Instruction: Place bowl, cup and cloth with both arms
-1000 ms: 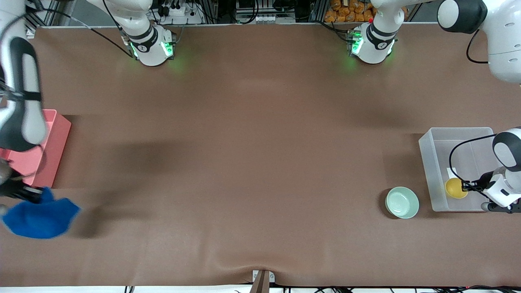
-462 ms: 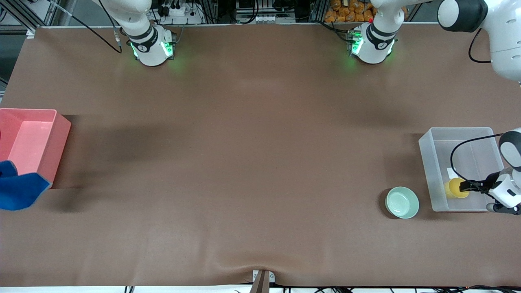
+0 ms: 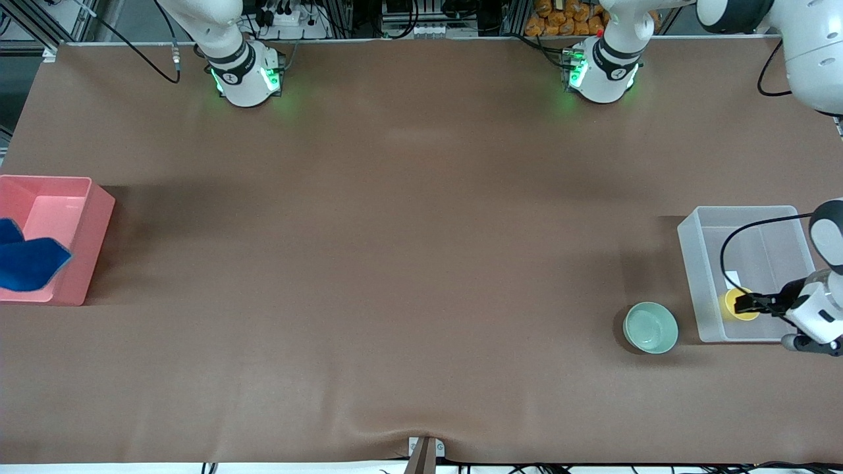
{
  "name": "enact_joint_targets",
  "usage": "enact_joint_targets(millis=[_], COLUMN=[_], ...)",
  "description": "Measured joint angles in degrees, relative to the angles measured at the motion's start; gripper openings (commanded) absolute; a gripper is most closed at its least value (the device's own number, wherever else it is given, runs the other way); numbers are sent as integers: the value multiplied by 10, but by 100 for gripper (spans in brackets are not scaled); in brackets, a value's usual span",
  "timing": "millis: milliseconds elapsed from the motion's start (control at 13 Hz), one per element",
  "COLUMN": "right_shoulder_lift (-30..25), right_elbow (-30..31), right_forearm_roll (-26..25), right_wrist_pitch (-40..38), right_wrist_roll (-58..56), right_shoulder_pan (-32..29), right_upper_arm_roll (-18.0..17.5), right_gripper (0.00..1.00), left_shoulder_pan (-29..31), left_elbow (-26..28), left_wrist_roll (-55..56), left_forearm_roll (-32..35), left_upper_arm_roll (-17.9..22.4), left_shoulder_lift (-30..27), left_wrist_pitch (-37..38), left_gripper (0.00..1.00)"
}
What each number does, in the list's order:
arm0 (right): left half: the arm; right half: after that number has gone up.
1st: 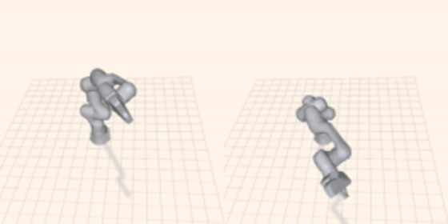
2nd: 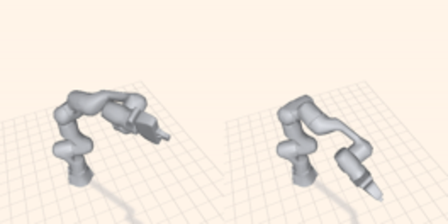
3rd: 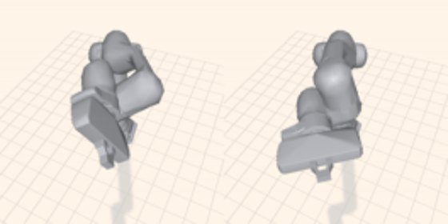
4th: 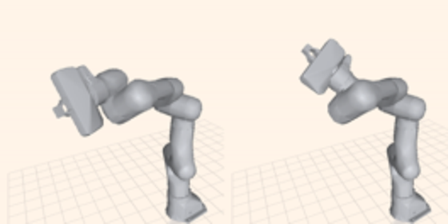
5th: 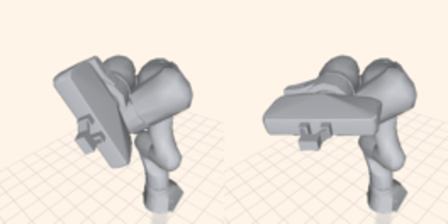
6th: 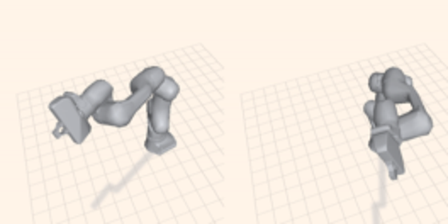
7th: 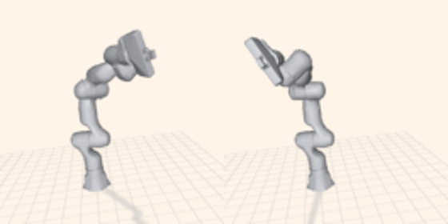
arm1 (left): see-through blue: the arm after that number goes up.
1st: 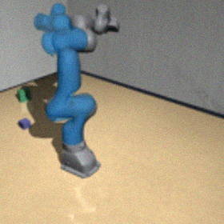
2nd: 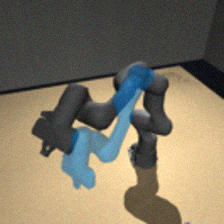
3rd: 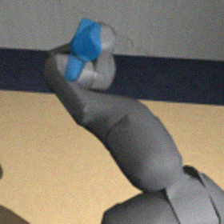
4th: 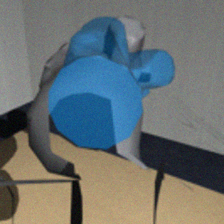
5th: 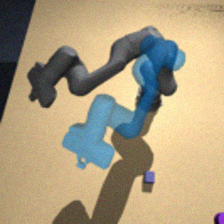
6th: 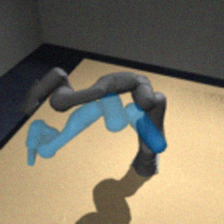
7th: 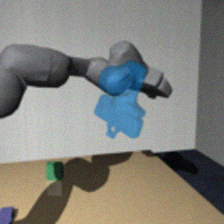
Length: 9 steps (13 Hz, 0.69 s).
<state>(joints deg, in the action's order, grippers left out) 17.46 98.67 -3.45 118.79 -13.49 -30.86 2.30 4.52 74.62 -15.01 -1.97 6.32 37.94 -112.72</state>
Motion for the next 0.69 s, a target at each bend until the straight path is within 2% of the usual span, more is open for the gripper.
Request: enact_joint_targets(millis=[308,615,692], right_shoulder_lift=[-6,10,19], right_elbow=[52,80,81], right_forearm_roll=[7,47,48], right_wrist_pitch=[12,16,16], right_wrist_roll=[-83,-148,-156], right_shoulder_pan=[-79,-129,-138], right_upper_arm_roll=[0,-1,-1], right_gripper=[0,0,7], left_shoulder_pan=[-32,-58,-57], left_elbow=[-3,-2,-2], left_wrist_roll=[67,117,117], left_forearm_roll=[-11,-20,-21], left_upper_arm_roll=[-4,-5,-5], left_shoulder_lift=[11,43,53], left_wrist_pitch=[-35,-68,-70], left_gripper=[75,72,72])
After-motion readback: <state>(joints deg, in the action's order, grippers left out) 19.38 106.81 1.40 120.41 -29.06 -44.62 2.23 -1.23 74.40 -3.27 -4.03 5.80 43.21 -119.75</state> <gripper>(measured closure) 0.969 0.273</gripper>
